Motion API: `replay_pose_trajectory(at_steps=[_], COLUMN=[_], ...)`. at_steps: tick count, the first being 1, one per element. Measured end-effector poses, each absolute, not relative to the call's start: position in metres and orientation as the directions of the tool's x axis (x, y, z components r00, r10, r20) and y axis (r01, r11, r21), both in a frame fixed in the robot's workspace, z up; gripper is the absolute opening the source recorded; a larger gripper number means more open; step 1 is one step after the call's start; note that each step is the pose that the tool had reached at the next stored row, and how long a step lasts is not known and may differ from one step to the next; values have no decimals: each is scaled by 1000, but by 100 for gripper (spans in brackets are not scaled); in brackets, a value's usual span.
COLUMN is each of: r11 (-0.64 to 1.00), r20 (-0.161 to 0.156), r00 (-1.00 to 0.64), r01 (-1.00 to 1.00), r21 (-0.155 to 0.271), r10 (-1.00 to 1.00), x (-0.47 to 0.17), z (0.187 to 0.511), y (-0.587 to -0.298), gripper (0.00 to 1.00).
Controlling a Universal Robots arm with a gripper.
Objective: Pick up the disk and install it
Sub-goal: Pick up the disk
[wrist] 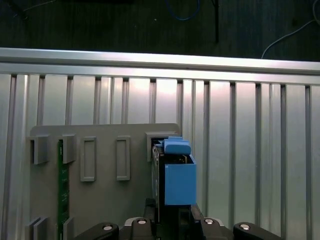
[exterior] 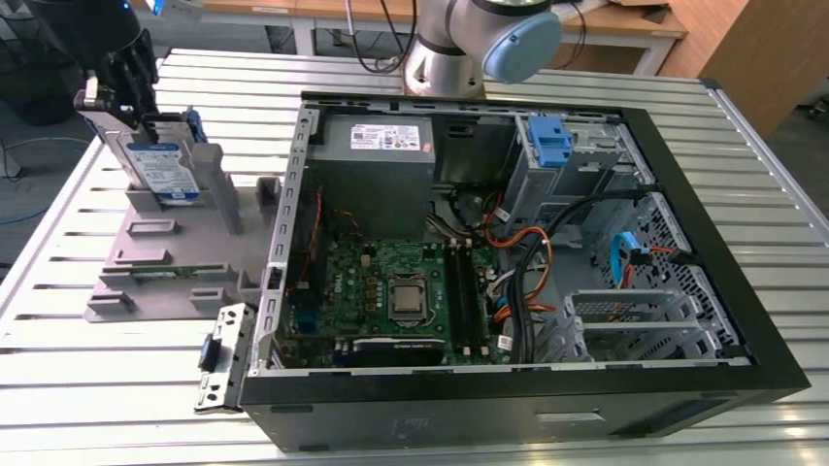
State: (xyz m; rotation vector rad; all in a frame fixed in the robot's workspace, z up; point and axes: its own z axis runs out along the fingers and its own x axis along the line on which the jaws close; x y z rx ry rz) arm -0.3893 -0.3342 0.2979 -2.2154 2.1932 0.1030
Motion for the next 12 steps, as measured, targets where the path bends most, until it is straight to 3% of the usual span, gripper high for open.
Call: replay_pose_trajectory(at_steps=[12], r11=[74], r20=[-63], r00=[-75], r01=[-997], r21=[31], r10=[-995], x=[-389], z=[298], y=[-334], gripper=[35])
